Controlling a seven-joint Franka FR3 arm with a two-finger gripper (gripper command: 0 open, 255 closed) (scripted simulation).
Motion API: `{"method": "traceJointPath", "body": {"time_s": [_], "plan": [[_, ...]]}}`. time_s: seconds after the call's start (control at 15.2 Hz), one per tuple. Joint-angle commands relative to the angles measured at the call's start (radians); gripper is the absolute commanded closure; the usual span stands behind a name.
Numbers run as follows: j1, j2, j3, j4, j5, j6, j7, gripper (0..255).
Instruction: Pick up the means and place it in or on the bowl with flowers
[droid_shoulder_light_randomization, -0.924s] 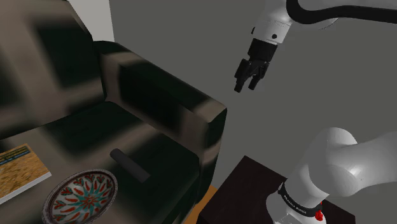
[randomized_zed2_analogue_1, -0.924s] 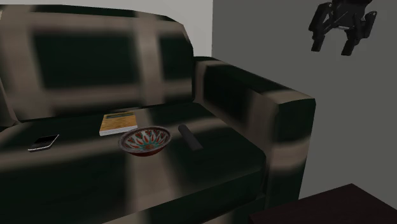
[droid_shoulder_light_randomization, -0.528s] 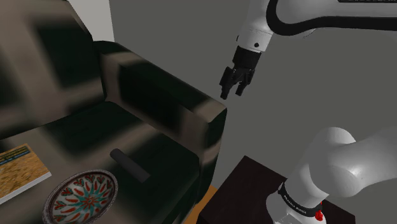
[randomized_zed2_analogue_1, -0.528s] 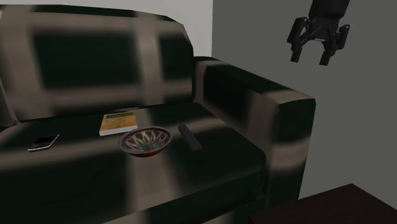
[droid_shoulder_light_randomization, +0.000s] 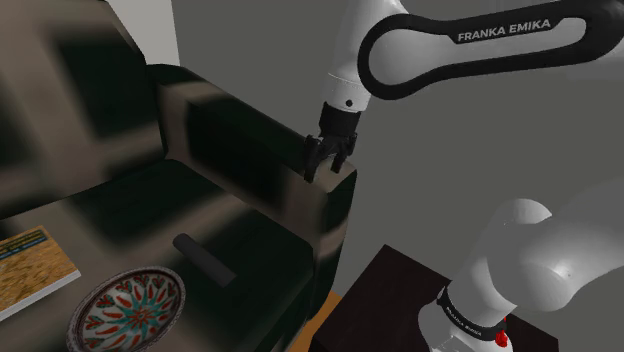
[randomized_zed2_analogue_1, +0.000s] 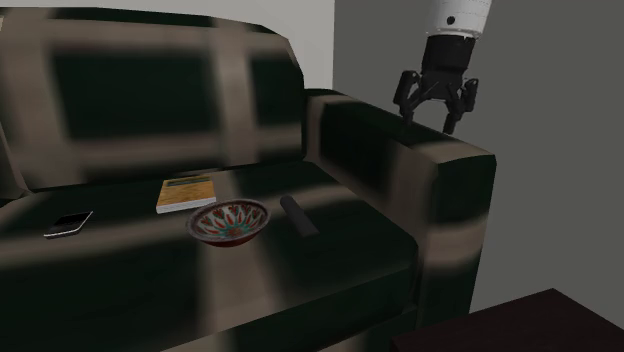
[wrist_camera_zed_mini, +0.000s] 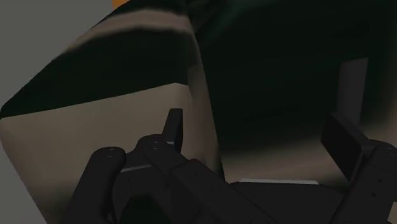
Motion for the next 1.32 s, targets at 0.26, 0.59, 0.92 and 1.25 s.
{"method": "traceJointPath", "body": {"time_s": [0.26,0.59,0.92,1.25], "plan": [[0.028,0.196,0.083,0.058,0.002,0.14,0.064,0],[0.046,0.375,0.144,0.138,-0.033,0.237,0.131,0],[0.074,0.564,0.186,0.247,-0.105,0.308,0.214,0],[0.125,0.758,0.198,0.384,-0.195,0.348,0.299,0]]}}
